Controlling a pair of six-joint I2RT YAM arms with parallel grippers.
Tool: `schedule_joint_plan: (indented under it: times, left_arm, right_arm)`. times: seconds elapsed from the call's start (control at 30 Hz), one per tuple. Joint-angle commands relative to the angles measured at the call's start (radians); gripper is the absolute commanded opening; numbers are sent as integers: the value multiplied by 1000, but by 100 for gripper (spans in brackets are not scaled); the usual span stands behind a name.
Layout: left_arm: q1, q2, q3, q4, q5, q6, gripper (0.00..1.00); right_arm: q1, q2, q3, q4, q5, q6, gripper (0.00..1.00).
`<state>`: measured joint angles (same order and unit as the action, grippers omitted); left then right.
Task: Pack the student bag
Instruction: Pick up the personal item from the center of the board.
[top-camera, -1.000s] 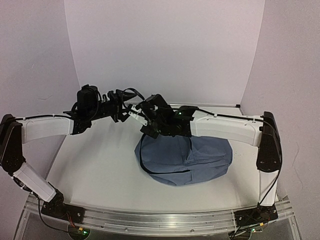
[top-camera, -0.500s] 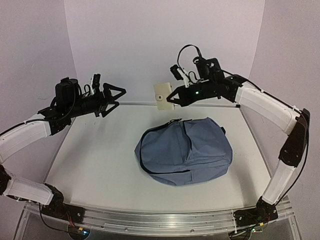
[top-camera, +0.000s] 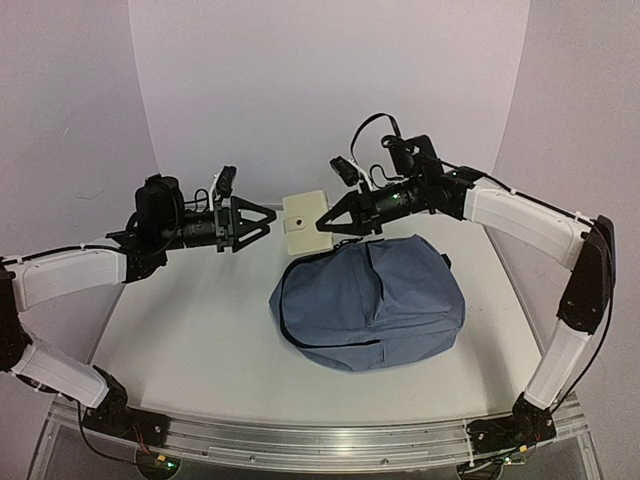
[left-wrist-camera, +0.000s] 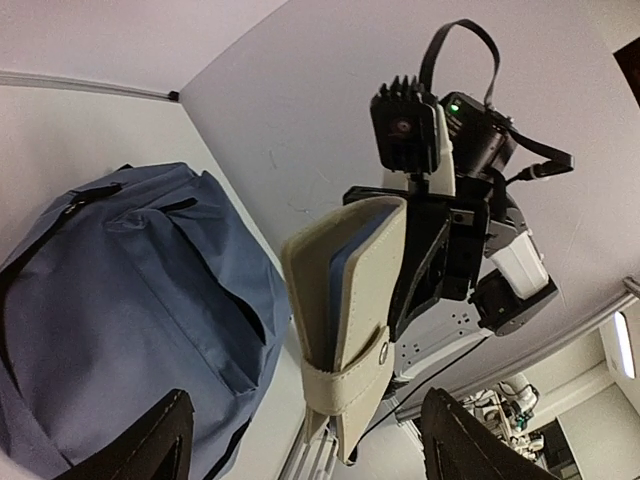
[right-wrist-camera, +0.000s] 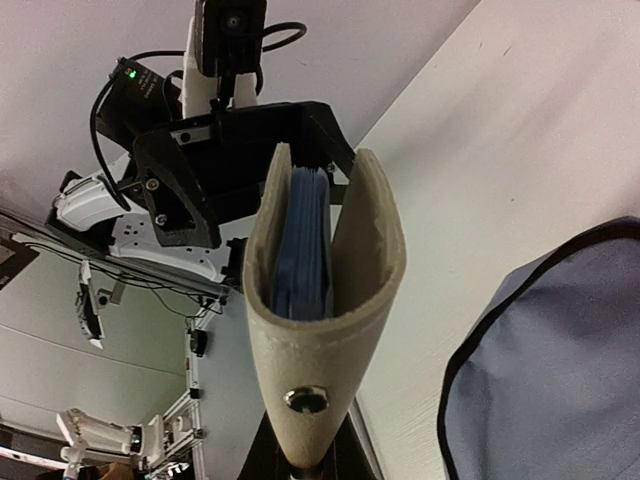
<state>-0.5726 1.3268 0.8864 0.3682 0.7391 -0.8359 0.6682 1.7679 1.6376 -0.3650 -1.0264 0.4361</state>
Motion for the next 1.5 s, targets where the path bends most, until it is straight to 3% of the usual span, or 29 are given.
schedule_joint_plan:
  times: [0.0, 0.13, 0.3, 0.5, 0.63, 0.73, 0.8, 0.9, 1.0, 1.2, 1.47]
  left_arm:
    - [-52, 54, 32, 145, 82, 5, 75]
    - [-70, 87, 48, 153, 73, -2, 67]
    - [-69, 90, 25, 230, 68, -34, 45]
    - [-72, 127, -6, 420, 130, -130, 38]
    - [-70, 154, -15, 500, 143, -179, 25]
    - [-72, 151, -21, 506, 137, -177, 17]
    - [-72, 145, -24, 498, 131, -173, 10]
    - [-72, 135, -34, 477, 110, -170, 1]
    - [-70, 112, -55, 425, 62, -158, 0]
    - [-70, 74, -102, 289, -65, -159, 0]
    - [-70, 131, -138, 339, -67, -217, 0]
  right_arm:
    - [-4, -2, -5, 175, -110, 119, 0]
    - [-4, 8, -12, 201, -126, 143, 0]
    - [-4, 10, -22, 221, -131, 162, 0]
    - [-4, 19, -33, 228, -119, 162, 0]
    - [-4, 27, -33, 235, -123, 177, 0]
    - [-4, 23, -34, 236, -114, 176, 4]
    - [-8, 18, -39, 236, -92, 171, 14]
    - [-31, 4, -58, 225, -10, 155, 48]
    - [-94, -25, -78, 125, 157, 73, 63]
    - [-100, -53, -31, -235, 635, -260, 61]
    - [-10, -18, -36, -454, 896, -475, 59]
